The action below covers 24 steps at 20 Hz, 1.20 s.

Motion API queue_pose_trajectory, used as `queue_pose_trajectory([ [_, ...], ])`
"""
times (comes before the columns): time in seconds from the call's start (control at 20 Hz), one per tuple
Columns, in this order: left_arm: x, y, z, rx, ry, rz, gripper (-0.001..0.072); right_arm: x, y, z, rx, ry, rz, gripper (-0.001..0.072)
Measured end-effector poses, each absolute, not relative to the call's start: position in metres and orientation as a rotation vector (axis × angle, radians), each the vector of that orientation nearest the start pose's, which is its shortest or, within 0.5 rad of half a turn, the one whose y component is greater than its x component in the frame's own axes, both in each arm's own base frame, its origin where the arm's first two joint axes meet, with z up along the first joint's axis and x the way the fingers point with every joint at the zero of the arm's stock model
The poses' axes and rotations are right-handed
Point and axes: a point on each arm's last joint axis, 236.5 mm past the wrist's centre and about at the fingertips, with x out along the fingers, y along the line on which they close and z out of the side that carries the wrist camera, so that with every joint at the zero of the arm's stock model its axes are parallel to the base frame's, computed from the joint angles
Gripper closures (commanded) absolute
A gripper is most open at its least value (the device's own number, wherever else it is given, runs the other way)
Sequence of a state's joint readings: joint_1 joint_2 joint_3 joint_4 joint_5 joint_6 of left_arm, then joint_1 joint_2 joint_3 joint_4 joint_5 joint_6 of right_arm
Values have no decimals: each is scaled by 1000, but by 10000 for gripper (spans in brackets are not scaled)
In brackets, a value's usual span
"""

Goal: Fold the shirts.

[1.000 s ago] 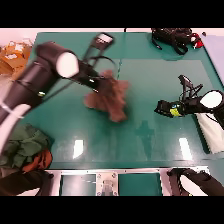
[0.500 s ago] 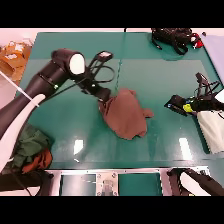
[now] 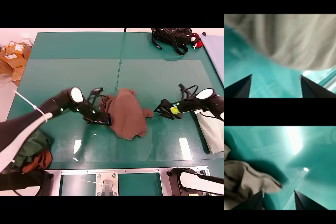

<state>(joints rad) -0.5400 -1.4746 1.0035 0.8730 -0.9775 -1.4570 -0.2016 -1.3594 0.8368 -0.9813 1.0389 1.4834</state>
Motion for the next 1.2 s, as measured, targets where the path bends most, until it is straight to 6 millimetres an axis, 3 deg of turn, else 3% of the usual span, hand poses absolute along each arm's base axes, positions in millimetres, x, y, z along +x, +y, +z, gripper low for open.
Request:
queue_pose_trajectory([
  [0.15, 255, -333, -81, -323, 1476, -708, 37, 344, 75, -100, 762, 1438, 139, 304],
  [0.2, 252, -341, -84, -345, 1465, -710, 125, 345, 83, -105, 774, 1445, 155, 378],
  [0.3, 251, -350, -92, -363, 1447, -697, 671, 347, 95, -113, 778, 1451, 177, 698],
  [0.5, 252, -356, -86, -359, 1448, -738, 680, 350, 105, -111, 773, 1460, 233, 696],
  [0.6, 259, -347, -70, -328, 1451, -771, 680, 356, 94, -100, 749, 1448, 250, 697],
  [0.75, 286, -312, -31, -261, 1394, -760, 680, 375, 74, -51, 772, 1359, 289, 697],
  [0.9, 318, -261, 29, -212, 1284, -696, 680, 391, 36, 18, 748, 1188, 279, 697],
  [1.05, 339, -225, 102, -190, 1133, -657, 679, 396, 4, 105, 685, 966, 257, 697],
  [1.2, 343, -218, 197, -177, 940, -701, 679, 383, -1, 217, 583, 699, 276, 696],
])
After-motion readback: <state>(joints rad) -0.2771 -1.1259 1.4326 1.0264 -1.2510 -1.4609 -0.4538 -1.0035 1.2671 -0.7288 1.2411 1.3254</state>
